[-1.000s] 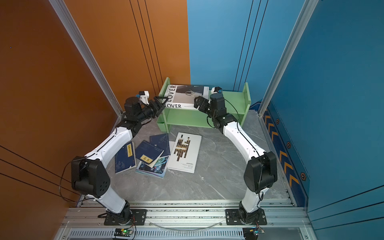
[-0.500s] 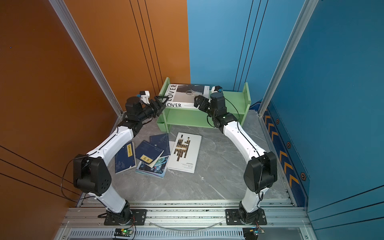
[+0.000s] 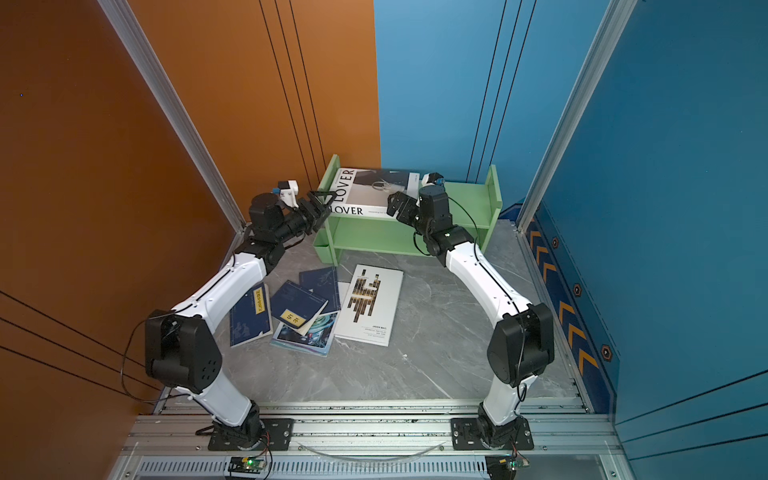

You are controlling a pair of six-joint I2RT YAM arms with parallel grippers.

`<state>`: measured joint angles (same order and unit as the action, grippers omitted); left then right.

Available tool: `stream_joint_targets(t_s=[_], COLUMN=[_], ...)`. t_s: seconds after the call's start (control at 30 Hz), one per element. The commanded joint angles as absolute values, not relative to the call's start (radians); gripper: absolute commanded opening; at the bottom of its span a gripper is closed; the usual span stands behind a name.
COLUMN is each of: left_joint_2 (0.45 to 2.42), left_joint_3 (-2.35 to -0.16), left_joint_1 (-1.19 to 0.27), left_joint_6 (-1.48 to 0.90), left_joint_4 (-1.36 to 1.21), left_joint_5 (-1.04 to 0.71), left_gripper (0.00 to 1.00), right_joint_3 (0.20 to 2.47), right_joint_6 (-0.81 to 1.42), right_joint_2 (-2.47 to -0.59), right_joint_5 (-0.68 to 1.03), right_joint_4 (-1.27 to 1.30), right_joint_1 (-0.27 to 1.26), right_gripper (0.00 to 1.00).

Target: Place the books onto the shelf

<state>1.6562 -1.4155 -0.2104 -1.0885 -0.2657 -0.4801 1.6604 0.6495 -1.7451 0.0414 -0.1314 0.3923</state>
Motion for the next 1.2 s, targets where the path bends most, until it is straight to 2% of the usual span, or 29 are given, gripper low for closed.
stream_joint_targets(t_s=[0.0, 0.23, 0.43, 0.47, 0.7, 0.87, 1.0, 1.17], left_joint_2=[1.587, 1.432, 1.277, 1.257, 1.226, 1.329, 1.419, 1.533], left_joint_3=[-1.385, -1.285, -1.169, -1.14, -0.897, -0.796, -0.805, -0.828], left_joint_1=[-0.207, -0.229, -0.36, -0.388, -0.516, -0.565, -0.585, -0.588], left_joint_6=[-1.064, -0.93, -0.72, -0.698, -0.688, -0.721, -0.693, -0.693], left_joint_4=[-0.285, -0.116, 0.129, 0.148, 0.175, 0.083, 0.075, 0.054], left_joint_5=[-0.494, -0.466, -0.324, -0.306, -0.12, -0.053, 0.034, 0.064], left_gripper=[0.84, 0.85, 0.85, 0.9, 0.95, 0.96, 0.97, 0.97], right_joint_3=[1.695, 1.632, 1.483, 1.444, 1.158, 1.01, 0.985, 0.98], right_joint_6=[0.595, 0.504, 0.438, 0.439, 0.585, 0.695, 0.724, 0.765], right_joint_2=[-1.71, -1.574, -1.408, -1.379, -1.242, -1.282, -1.396, -1.542], right_joint_5=[-0.039, -0.034, -0.046, -0.058, -0.137, -0.138, -0.115, -0.072], right_joint_4=[-0.187, -0.258, -0.363, -0.378, -0.35, -0.259, -0.236, -0.181], right_joint_1=[0.377, 0.38, 0.494, 0.519, 0.627, 0.649, 0.669, 0.675], right_gripper=[1.0, 1.0, 1.0, 1.0, 1.0, 1.0, 1.0, 1.0])
